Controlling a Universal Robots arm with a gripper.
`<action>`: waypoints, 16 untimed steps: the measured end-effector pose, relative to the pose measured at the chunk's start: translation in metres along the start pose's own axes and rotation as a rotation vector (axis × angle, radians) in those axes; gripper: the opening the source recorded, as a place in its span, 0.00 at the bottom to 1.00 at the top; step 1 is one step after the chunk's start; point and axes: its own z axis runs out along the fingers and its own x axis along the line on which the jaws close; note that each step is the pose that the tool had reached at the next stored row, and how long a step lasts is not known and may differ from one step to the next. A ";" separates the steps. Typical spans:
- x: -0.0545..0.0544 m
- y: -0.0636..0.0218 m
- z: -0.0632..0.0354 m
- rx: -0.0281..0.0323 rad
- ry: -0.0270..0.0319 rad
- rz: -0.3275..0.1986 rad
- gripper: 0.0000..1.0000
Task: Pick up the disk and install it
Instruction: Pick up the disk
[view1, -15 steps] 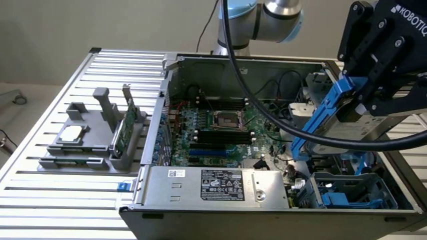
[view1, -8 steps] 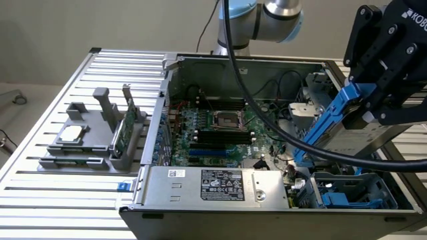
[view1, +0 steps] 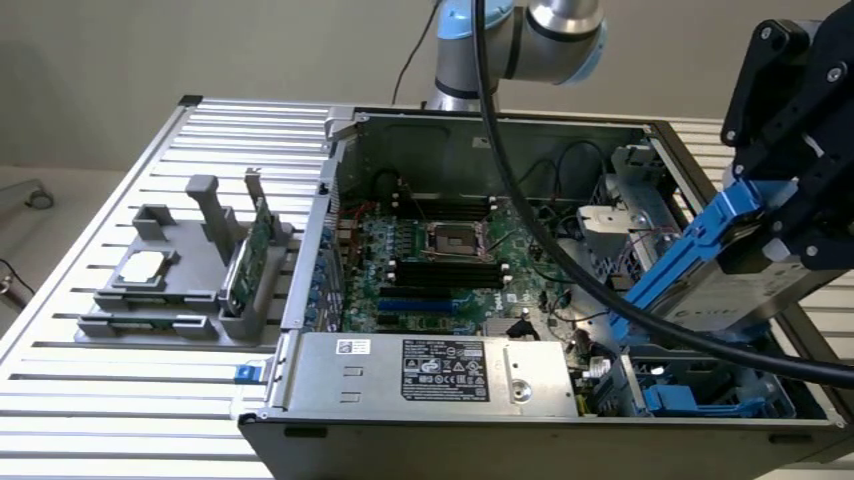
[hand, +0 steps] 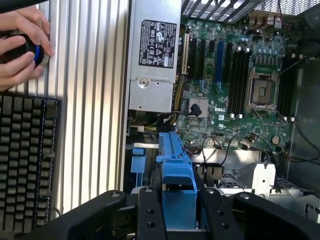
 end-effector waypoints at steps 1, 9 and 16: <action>0.001 -0.0007 0.0006 0.0003 -0.0010 0.000 0.32; 0.005 -0.0170 0.0109 0.0017 -0.0023 -0.001 0.32; 0.007 -0.0332 0.0209 0.0022 -0.0020 -0.002 0.32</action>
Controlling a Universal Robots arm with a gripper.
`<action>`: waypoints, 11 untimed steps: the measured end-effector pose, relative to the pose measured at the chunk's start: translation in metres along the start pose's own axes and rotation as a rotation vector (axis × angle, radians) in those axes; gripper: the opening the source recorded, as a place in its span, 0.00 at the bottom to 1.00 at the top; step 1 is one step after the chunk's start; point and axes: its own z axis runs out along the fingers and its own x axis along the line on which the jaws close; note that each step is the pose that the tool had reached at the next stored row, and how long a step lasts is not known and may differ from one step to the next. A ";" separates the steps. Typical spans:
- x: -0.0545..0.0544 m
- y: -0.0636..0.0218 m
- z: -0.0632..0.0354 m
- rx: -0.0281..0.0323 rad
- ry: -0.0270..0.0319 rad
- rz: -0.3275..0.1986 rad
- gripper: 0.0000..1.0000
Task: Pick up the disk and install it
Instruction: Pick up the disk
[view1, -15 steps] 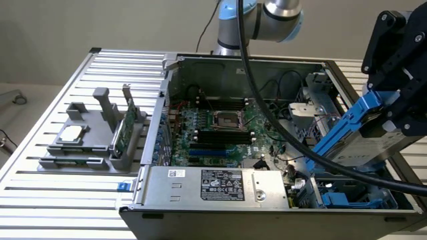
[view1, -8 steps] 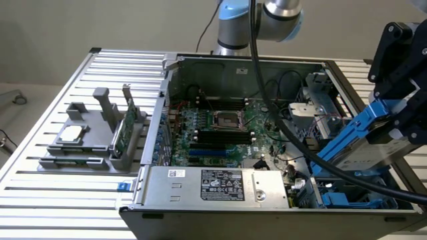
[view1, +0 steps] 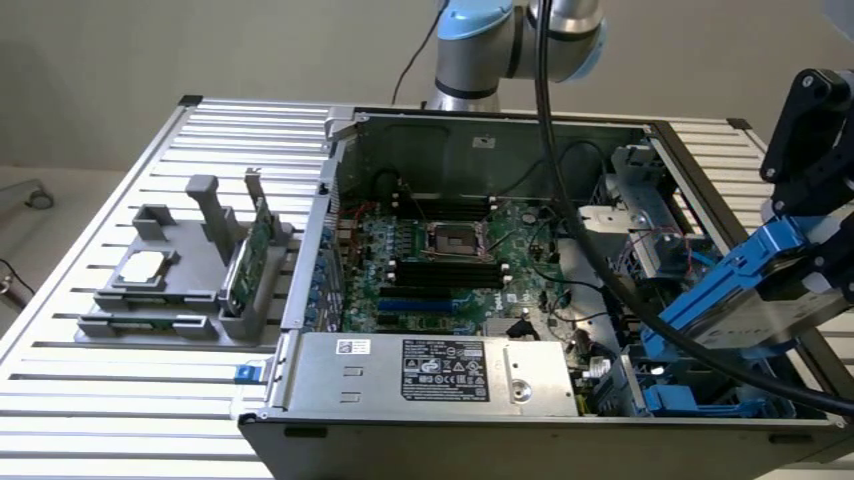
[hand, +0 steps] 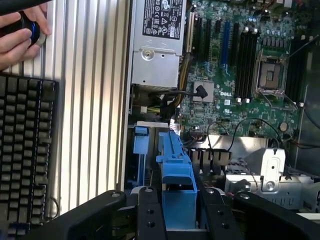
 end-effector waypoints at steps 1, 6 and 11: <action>0.001 0.0001 0.0020 0.0000 -0.0002 0.000 0.32; 0.004 0.0001 0.0069 0.0000 0.0002 0.000 0.32; 0.006 0.0007 0.0072 0.0000 -0.0002 -0.001 0.32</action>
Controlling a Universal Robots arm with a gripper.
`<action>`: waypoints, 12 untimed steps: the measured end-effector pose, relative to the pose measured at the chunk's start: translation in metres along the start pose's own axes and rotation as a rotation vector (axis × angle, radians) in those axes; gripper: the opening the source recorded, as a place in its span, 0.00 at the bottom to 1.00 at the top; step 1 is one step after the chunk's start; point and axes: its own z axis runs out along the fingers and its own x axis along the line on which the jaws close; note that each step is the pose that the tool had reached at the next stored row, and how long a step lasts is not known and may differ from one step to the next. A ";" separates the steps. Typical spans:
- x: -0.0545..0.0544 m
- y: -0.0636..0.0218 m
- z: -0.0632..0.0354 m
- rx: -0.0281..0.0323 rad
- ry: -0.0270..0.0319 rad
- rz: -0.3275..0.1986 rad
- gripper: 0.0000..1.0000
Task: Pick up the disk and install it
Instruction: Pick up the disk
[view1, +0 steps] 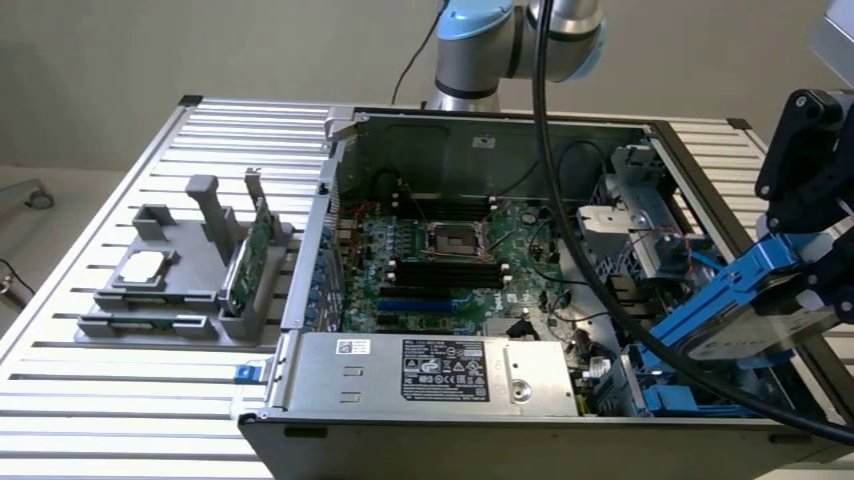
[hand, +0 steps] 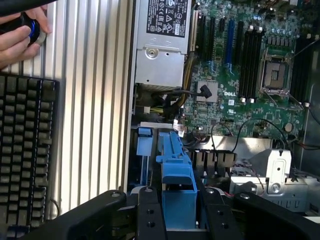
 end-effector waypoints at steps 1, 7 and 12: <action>0.000 0.0001 0.0001 0.0000 0.0001 0.000 0.32; 0.000 0.0009 0.0005 0.0004 0.0083 0.003 0.32; 0.000 0.0021 0.0007 0.0004 0.0296 0.008 0.32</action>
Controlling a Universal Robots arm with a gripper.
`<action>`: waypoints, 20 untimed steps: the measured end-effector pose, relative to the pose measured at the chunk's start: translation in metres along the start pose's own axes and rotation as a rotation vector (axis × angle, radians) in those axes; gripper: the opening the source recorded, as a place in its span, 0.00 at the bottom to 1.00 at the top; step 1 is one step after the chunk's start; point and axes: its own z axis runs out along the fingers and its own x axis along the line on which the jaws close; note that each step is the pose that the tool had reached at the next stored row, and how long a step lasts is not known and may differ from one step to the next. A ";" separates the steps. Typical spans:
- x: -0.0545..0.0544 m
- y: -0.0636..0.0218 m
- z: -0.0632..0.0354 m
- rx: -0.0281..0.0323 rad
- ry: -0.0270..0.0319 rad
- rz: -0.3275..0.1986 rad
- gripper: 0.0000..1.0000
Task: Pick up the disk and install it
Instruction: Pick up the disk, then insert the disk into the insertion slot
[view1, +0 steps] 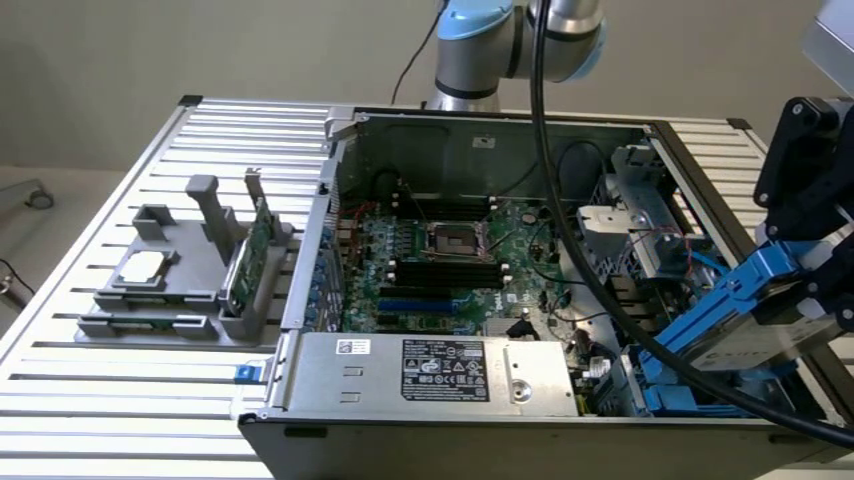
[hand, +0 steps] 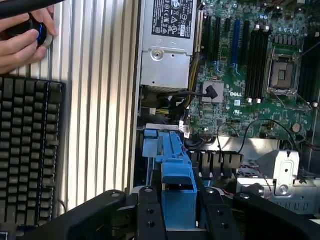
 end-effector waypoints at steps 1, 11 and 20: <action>0.000 0.0001 0.0001 0.0000 0.0019 0.001 0.32; -0.002 0.0009 0.0002 0.0001 0.0071 0.003 0.32; -0.003 0.0008 0.0003 0.0001 0.0072 0.003 0.32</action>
